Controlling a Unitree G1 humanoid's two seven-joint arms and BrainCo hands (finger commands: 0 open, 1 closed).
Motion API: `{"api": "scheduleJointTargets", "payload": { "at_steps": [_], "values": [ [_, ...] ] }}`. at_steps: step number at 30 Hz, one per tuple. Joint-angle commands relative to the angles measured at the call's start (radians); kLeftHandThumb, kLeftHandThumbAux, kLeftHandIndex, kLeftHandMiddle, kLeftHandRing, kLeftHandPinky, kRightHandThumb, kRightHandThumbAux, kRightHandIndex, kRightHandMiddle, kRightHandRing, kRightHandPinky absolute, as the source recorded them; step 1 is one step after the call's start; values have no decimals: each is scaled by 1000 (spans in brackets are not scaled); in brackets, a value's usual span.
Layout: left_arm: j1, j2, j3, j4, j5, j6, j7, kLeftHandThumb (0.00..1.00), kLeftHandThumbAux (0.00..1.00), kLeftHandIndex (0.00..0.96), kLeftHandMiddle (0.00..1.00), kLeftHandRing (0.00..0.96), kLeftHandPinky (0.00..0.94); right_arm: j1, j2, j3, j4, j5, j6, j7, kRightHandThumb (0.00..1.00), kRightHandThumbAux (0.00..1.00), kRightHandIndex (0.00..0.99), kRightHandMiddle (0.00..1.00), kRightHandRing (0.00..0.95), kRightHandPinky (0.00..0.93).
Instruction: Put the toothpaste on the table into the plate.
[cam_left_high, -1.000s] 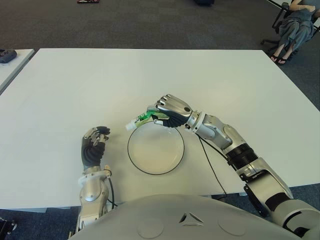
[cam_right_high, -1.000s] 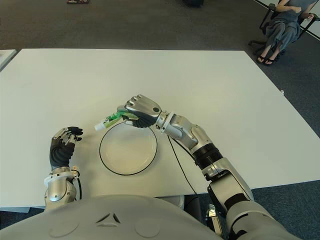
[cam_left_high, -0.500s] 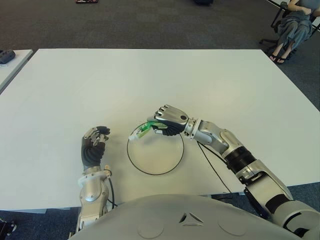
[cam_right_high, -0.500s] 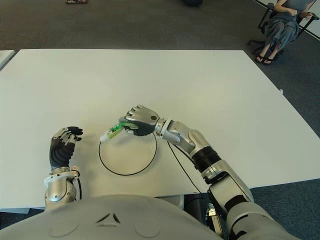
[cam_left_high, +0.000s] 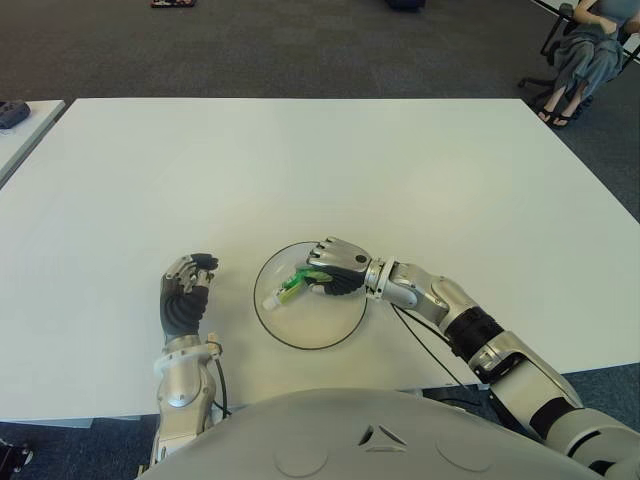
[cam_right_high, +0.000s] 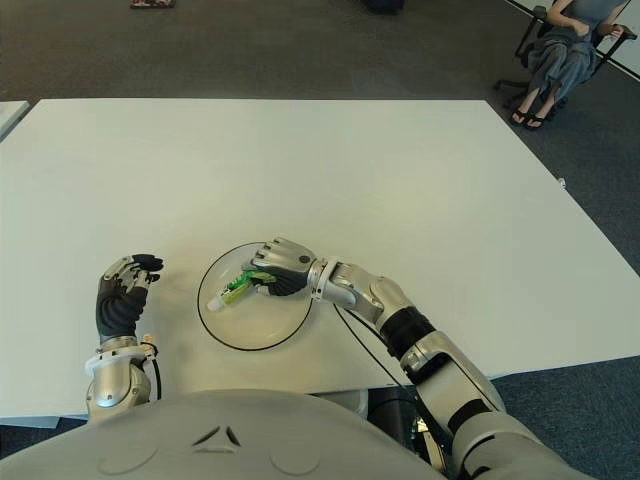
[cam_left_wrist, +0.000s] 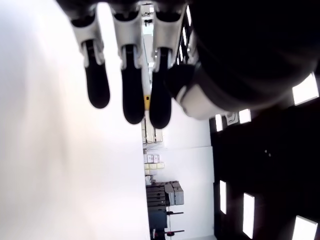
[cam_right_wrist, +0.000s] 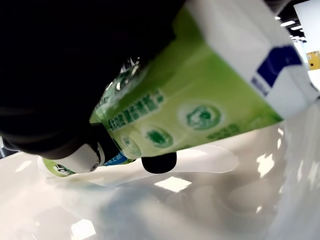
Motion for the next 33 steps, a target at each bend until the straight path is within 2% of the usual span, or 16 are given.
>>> {"api": "scheduleJointTargets", "payload": {
  "at_steps": [1, 7, 11, 19, 28, 30, 31, 32, 33],
  "values": [
    [8, -2, -3, -6, -8, 17, -13, 708, 724, 422, 438, 400, 380, 25, 10, 9, 34, -5, 63, 25, 721, 713, 440, 903, 894, 890],
    [9, -4, 2, -4, -15, 19, -8, 711, 724, 422, 441, 402, 390, 23, 11, 14, 55, 2, 81, 30, 725, 714, 440, 891, 883, 887],
    [11, -6, 3, -1, -12, 10, -2, 713, 723, 422, 447, 403, 365, 29, 13, 12, 72, 8, 82, 20, 728, 713, 441, 878, 867, 859],
    [17, -5, 0, -10, -5, 24, -3, 715, 723, 423, 449, 401, 366, 44, 3, 12, 70, 19, 66, 7, 730, 711, 441, 856, 852, 850],
    [16, 2, 0, -3, -10, 12, -11, 714, 723, 421, 445, 396, 359, 30, -28, 39, 57, 19, 25, 50, 721, 707, 441, 807, 807, 793],
    [17, 1, 0, -3, -10, 12, -10, 714, 723, 422, 444, 394, 356, 24, -32, 43, 58, 28, 14, 68, 719, 706, 440, 789, 785, 762],
    [17, 1, 0, -3, -9, 14, -9, 714, 723, 422, 443, 393, 357, 19, -35, 45, 56, 36, 7, 86, 715, 705, 436, 726, 724, 693],
    [17, 1, 1, -4, -9, 15, -8, 713, 723, 422, 442, 393, 358, 15, -37, 47, 54, 41, 4, 99, 649, 591, 405, 610, 598, 574],
    [17, 1, 1, -4, -8, 17, -7, 713, 723, 421, 442, 392, 358, 12, -40, 48, 48, 45, 2, 111, 624, 551, 394, 568, 553, 531]
  ]
}}
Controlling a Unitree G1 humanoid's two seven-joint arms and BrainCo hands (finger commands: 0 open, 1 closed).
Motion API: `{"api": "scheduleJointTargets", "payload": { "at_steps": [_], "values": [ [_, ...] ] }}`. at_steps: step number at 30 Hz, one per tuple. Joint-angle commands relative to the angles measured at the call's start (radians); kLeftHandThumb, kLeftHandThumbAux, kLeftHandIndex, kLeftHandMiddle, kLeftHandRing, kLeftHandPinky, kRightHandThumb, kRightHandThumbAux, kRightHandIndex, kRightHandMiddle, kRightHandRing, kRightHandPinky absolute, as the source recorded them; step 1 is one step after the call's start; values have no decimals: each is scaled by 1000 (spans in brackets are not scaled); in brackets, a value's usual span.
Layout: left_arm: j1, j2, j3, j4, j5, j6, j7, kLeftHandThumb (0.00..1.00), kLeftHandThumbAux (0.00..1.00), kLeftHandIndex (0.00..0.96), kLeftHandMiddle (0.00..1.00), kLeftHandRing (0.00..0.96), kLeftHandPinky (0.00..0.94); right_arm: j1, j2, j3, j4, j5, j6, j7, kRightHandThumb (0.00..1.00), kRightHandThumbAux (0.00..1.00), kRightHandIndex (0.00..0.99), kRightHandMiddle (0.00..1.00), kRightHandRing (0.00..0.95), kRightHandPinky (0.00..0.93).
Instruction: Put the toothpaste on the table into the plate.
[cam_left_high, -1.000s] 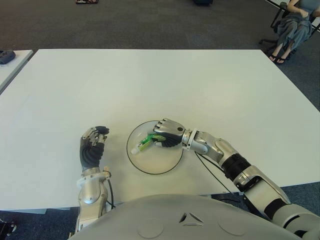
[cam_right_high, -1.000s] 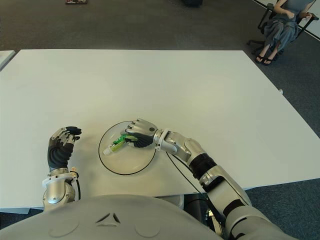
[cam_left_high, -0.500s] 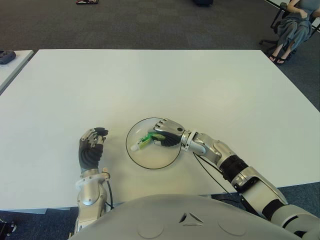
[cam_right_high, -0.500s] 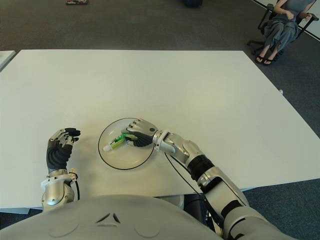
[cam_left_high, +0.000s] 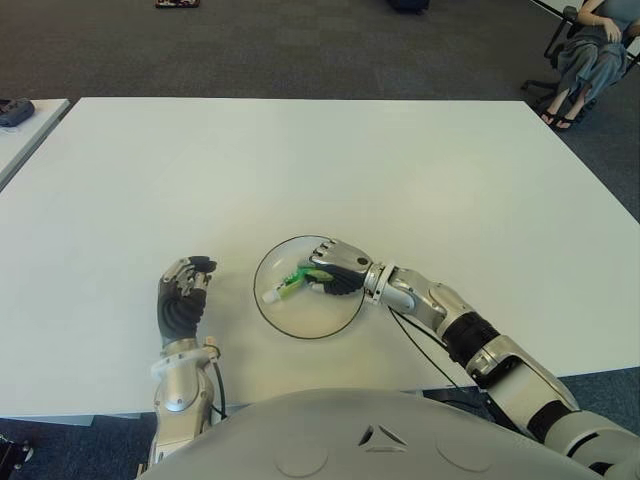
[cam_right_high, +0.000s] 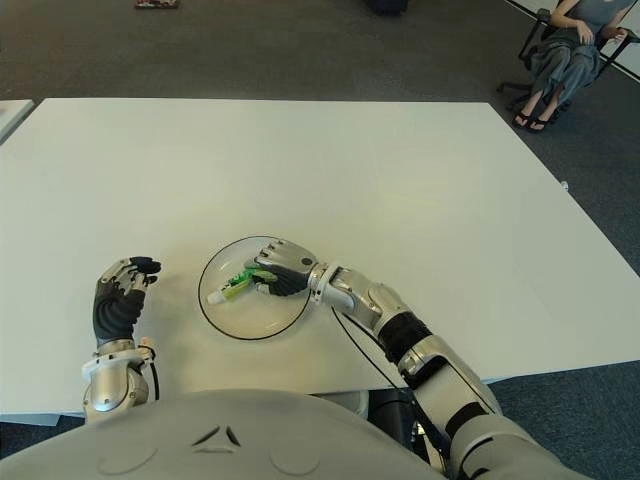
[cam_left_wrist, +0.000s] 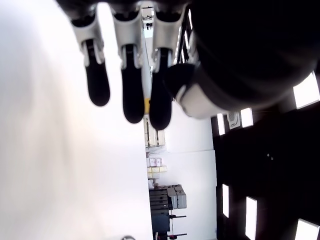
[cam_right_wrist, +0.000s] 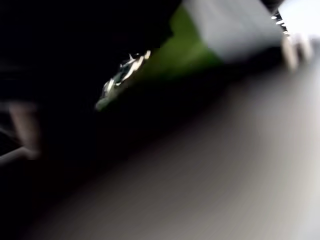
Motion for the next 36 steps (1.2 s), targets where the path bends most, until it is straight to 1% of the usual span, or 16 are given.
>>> {"api": "scheduleJointTargets", "payload": {
  "at_steps": [1, 2, 3, 4, 5, 7, 8, 9, 11, 16, 17, 20, 25, 29, 33, 36],
  "values": [
    [1, -2, -1, 0, 0, 10, -7, 713, 723, 422, 443, 393, 356, 0, -34, 28, 12, -1, -8, 96, 575, 485, 335, 465, 447, 427],
    [1, -2, 0, 0, 0, 11, -7, 713, 723, 422, 444, 393, 354, 0, -35, 28, 9, 1, -8, 101, 542, 444, 297, 398, 378, 360],
    [1, -2, 0, 0, 0, 12, -7, 713, 723, 422, 444, 393, 353, -1, -36, 28, 7, 1, -8, 104, 531, 430, 283, 375, 354, 336],
    [1, -2, 0, 0, -1, 14, -8, 713, 723, 422, 445, 393, 351, -1, -39, 28, 0, -1, -8, 108, 506, 407, 253, 321, 301, 288],
    [1, -1, 0, 0, -2, 15, -9, 713, 724, 421, 445, 392, 346, 0, -42, 28, -5, -2, -8, 111, 473, 389, 204, 245, 215, 209],
    [0, -1, 0, 0, 0, 17, -8, 712, 724, 421, 445, 391, 342, 1, -45, 27, -15, -2, -7, 118, 443, 374, 161, 178, 139, 139],
    [-1, 0, 0, 0, 3, 17, -6, 712, 724, 421, 447, 392, 346, 2, -46, 26, -19, -1, -6, 120, 419, 363, 115, 118, 89, 89],
    [-1, 0, 0, 0, 6, 17, -5, 712, 724, 421, 447, 393, 348, 5, -48, 25, -25, 0, -4, 123, 410, 360, 99, 96, 71, 71],
    [-2, 1, -1, -1, 11, 18, -3, 712, 723, 422, 452, 395, 352, 19, -60, 17, -66, 10, 8, 150, 383, 322, 40, 39, 29, 29],
    [-5, 1, -3, -3, 15, 21, -2, 713, 723, 423, 457, 399, 372, 57, -103, -26, -238, 86, 55, 274, 381, 255, 6, 6, 4, 4],
    [-6, 1, -3, -3, 15, 21, -2, 713, 723, 423, 458, 402, 379, 62, -107, -33, -261, 100, 65, 294, 391, 240, 4, 4, 2, 2],
    [-10, 2, -2, 2, 13, 18, -2, 714, 722, 423, 458, 406, 386, 68, -102, -46, -279, 126, 81, 322, 411, 214, 1, 1, 1, 1],
    [-14, 1, 0, 5, 14, 19, 0, 714, 723, 424, 455, 412, 387, 79, -95, -66, -288, 164, 78, 339, 434, 181, 0, 0, 0, 0],
    [-17, -1, 1, 0, 19, 38, 4, 713, 723, 423, 453, 411, 380, 85, -95, -89, -290, 206, 57, 335, 440, 165, 0, 0, 0, 0],
    [-18, -3, 1, -2, 17, 45, 3, 713, 724, 422, 449, 408, 380, 88, -93, -98, -288, 223, 45, 331, 442, 159, 0, 0, 0, 0],
    [-20, -6, 2, -3, 11, 48, 2, 713, 724, 422, 446, 404, 373, 88, -88, -117, -279, 257, 16, 317, 442, 155, 0, 0, 0, 0]
  ]
}}
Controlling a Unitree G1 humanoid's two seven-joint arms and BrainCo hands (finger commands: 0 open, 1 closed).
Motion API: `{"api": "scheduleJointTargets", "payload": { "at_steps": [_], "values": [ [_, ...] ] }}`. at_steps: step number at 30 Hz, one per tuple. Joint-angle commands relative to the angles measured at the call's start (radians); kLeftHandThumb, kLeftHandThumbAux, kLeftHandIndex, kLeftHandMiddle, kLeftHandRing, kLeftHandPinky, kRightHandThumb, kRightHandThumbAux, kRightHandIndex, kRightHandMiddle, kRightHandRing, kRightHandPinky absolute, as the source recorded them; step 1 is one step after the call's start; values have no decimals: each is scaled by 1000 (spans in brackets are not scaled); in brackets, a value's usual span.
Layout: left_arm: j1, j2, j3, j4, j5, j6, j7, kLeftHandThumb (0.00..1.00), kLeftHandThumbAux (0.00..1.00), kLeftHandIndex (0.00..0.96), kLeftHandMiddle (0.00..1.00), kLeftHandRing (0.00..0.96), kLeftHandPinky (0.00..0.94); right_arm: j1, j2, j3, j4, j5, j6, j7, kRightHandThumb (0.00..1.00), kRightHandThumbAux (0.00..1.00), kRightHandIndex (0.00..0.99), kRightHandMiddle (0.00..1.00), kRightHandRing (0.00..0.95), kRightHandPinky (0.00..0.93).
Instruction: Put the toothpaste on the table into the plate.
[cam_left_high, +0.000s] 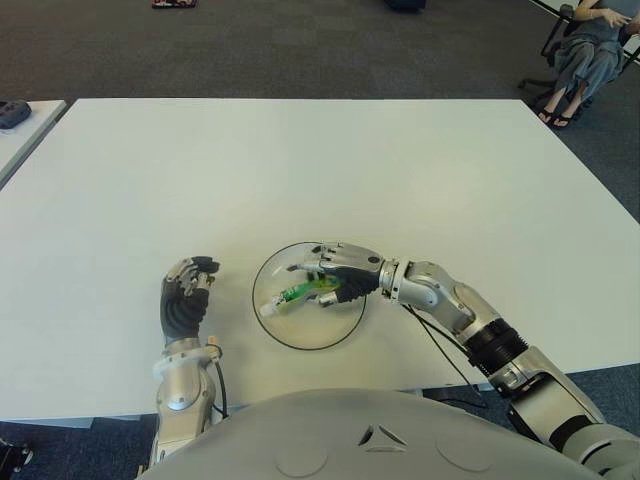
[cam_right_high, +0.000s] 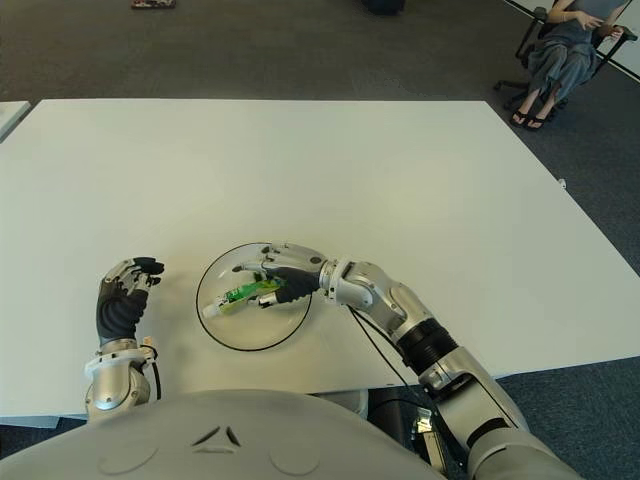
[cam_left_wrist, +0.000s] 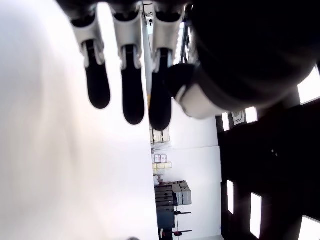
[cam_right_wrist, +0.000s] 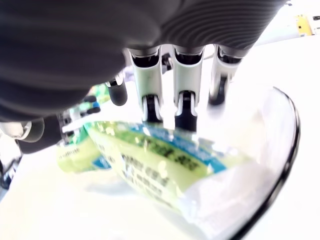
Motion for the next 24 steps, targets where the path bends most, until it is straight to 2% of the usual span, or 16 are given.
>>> {"api": "scheduleJointTargets", "payload": {
  "at_steps": [1, 9, 15, 17, 18, 20, 23, 24],
  "values": [
    [-15, -8, 1, -2, -1, 19, 2, 713, 724, 422, 445, 402, 371, 5, 4, -25, 11, 46, -41, -11, 441, 153, 0, 0, 0, 0],
    [-19, -8, 0, 8, 1, -1, 2, 713, 723, 422, 447, 402, 389, 21, -1, -83, -17, 175, -80, 12, 441, 147, 0, 0, 0, 0],
    [-22, -9, 1, 16, 9, -16, 8, 712, 723, 423, 454, 414, 402, 55, 26, -122, -25, 304, -49, 39, 423, 174, 0, 0, 0, 0],
    [-25, -9, 1, 20, 11, -17, 9, 711, 722, 423, 457, 419, 405, 71, 38, -140, -25, 370, -28, 56, 390, 209, 0, 0, 0, 0],
    [-25, -9, 2, 21, 12, -18, 10, 710, 722, 423, 459, 422, 406, 79, 44, -147, -26, 396, -17, 63, 342, 250, 0, 0, 0, 0],
    [-26, -9, 2, 22, 13, -19, 10, 709, 723, 423, 461, 425, 407, 87, 51, -156, -29, 421, -6, 75, 291, 292, 0, 0, 0, 0],
    [-26, -8, 0, 19, 21, -19, 12, 709, 722, 423, 464, 431, 414, 122, 97, -192, -43, 493, 59, 60, 231, 341, 0, 0, 0, 22],
    [-26, -8, 0, 19, 23, -19, 12, 709, 722, 423, 466, 435, 416, 131, 110, -202, -45, 507, 74, 55, 191, 389, 0, 0, 0, 50]
  ]
}}
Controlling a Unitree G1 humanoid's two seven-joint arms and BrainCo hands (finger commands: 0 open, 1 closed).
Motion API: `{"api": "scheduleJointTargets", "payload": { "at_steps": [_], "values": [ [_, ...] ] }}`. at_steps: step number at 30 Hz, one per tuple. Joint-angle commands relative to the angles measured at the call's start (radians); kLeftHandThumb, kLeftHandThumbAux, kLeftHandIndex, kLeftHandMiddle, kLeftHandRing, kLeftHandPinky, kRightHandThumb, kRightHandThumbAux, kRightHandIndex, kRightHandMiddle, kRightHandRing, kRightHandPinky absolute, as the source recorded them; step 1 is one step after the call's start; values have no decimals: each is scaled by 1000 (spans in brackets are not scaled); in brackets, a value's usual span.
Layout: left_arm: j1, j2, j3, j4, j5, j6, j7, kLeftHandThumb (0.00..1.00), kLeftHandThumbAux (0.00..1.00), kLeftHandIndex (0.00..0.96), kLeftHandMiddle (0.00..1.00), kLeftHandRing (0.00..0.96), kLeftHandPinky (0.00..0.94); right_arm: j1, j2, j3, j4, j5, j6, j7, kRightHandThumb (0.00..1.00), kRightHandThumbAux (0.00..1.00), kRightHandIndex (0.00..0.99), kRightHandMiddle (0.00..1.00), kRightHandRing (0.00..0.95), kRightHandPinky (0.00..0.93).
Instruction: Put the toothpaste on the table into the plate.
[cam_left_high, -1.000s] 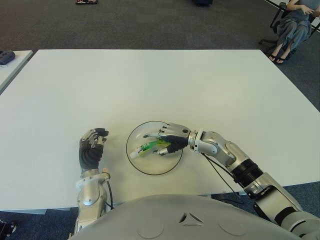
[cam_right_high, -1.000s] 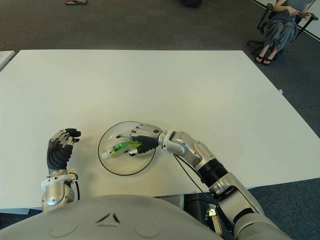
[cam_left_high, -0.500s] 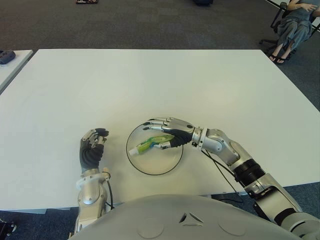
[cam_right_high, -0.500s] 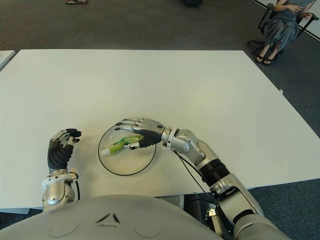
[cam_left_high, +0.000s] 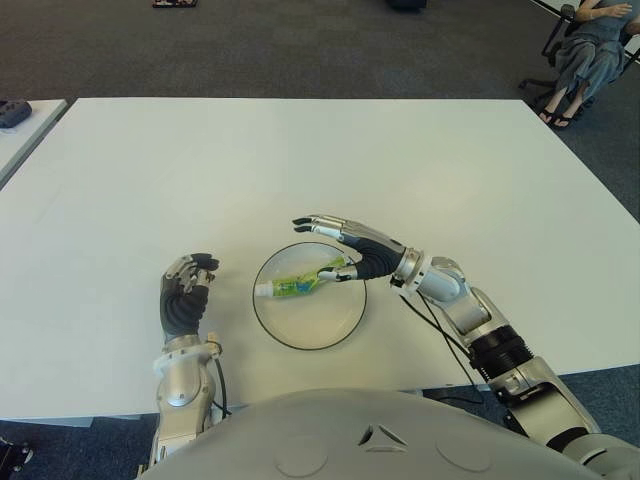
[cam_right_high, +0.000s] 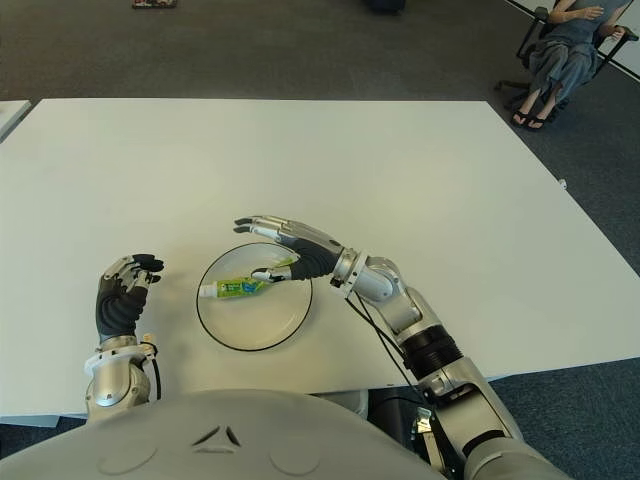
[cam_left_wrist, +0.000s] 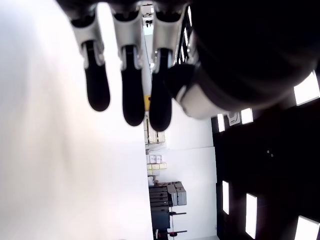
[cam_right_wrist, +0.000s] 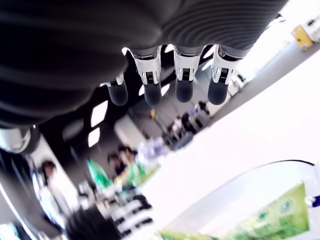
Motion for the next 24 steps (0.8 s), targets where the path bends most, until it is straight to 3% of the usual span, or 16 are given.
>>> {"api": "scheduleJointTargets", "payload": {
  "at_steps": [1, 2, 4, 8, 18, 24],
  "values": [
    [-8, -4, -1, 13, 21, -3, 13, 709, 722, 424, 467, 437, 418, 49, 58, -50, -11, 90, 93, -11, 165, 420, 0, 0, 0, 69],
    [-9, -4, -1, 14, 23, -3, 13, 708, 722, 424, 468, 438, 418, 55, 76, -62, -2, 96, 97, -27, 156, 431, 0, 0, 0, 75],
    [-10, -2, 1, 16, 27, -2, 14, 708, 722, 424, 473, 442, 420, 75, 127, -95, 14, 110, 100, -82, 96, 549, 34, 56, 51, 138],
    [-13, -2, 4, 20, 27, -2, 11, 706, 724, 423, 477, 444, 414, 107, 208, -155, 37, 99, 111, -193, 34, 710, 124, 125, 113, 171],
    [-19, 3, 8, 31, 2, -11, -8, 704, 725, 422, 458, 422, 405, 198, 313, -226, 45, -24, 112, -423, 0, 906, 247, 239, 213, 256],
    [-29, 5, 10, 42, -3, -20, -6, 707, 724, 423, 455, 418, 400, 221, 397, -249, 7, 1, 264, -483, 0, 973, 286, 291, 274, 309]
  ]
}}
